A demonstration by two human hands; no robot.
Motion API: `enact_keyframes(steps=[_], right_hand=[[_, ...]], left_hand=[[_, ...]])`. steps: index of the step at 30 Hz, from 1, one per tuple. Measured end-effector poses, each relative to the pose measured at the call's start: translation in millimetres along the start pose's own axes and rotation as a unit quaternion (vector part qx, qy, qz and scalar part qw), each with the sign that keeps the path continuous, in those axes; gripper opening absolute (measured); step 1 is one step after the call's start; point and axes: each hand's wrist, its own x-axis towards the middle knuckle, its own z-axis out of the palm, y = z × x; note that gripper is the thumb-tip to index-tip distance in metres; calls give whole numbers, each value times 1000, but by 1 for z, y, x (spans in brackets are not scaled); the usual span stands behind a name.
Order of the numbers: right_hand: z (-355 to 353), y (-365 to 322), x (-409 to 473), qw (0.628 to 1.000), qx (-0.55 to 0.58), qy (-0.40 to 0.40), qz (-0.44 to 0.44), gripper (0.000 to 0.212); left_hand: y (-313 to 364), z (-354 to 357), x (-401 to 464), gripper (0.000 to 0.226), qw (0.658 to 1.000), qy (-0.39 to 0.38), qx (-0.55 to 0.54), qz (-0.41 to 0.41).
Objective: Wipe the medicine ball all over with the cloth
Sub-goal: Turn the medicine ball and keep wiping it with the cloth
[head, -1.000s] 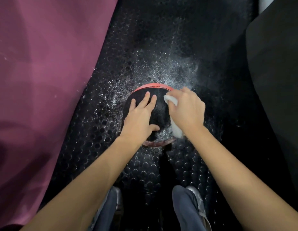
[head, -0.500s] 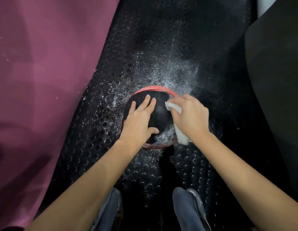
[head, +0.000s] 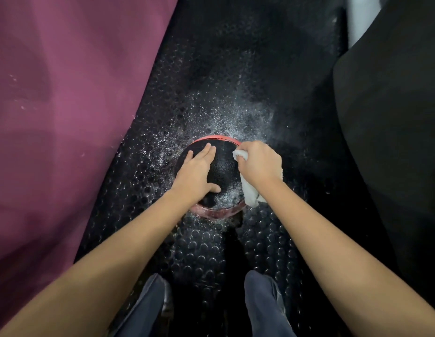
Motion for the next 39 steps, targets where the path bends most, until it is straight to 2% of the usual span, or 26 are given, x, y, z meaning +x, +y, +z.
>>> enact_keyframes(steps=[5,8,12,16,19,25,29,34,39], right_hand=[[-7,-2,1,999,-29,-17,-4,20],[-9,-3,1,999,-45,-25,-18,23],[-9,-9,1,997,-54,-31,-37,22],[-11,-10,3,999,10,-52,-8,17],[-12,-13,12,999,35,-34,-6,17],[-3,-13,8,992,-51,-8,-118,18],[-7,-16,27,996,-45,-10,-72,20],[-6,-13,10,988,-74,-13,-138,18],[-6,-18,22,997,-44,-8,-69,21]], left_hand=[[0,-1,-2,105,1000,-14,24,-6],[-3,-2,-5,99,999,3,-22,-49],[-2,1,-2,105,993,31,-70,-90],[-5,-1,-2,110,988,48,-104,-106],[-6,-1,-3,110,989,42,-100,-101],[0,0,-4,109,990,45,-93,-96],[9,1,-6,106,995,38,-47,-76],[7,0,-7,109,995,29,-58,-81],[15,2,-15,106,997,28,-37,-60]])
